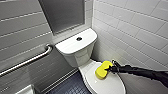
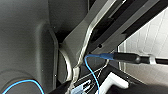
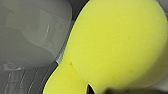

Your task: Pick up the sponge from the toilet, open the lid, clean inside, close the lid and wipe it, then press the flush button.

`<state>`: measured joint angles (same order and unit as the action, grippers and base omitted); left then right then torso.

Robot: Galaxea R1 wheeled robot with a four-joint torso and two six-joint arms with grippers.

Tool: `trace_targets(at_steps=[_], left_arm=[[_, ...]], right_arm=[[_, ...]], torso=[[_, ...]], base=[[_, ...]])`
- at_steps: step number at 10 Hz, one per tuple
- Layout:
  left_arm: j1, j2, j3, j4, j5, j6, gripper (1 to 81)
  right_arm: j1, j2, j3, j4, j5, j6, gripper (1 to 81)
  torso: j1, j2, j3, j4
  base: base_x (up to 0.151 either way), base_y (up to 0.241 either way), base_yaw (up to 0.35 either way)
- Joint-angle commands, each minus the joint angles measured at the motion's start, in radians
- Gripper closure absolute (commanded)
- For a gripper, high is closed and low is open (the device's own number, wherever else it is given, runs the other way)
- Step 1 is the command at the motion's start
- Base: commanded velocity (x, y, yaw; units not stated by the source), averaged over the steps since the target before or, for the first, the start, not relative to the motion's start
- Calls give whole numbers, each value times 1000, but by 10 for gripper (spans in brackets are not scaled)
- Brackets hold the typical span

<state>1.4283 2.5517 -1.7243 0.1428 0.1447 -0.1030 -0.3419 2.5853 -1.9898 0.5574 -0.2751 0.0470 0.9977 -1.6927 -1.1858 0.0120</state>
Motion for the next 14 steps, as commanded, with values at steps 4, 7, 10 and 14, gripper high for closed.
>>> trace_targets(at_steps=[4, 7, 10, 14], left_arm=[[18, -11, 14, -8, 79, 5, 10], [24, -8, 14, -6, 67, 5, 10], [31, -10, 17, -3, 66, 5, 10], [31, -2, 20, 2, 65, 6, 10]], right_arm=[[148, 209, -288, 44, -6, 171, 811], [109, 227, -359, 44, 39, 246, 811], [11, 160, -298, 44, 105, 290, 811], [-113, -98, 65, 44, 318, 300, 811]], torso=[[0, 0, 0, 0], [0, 0, 0, 0], [0, 0, 0, 0], [0, 0, 0, 0]], base=[[0, 0, 0], [0, 0, 0], [0, 0, 0], [0, 0, 0]])
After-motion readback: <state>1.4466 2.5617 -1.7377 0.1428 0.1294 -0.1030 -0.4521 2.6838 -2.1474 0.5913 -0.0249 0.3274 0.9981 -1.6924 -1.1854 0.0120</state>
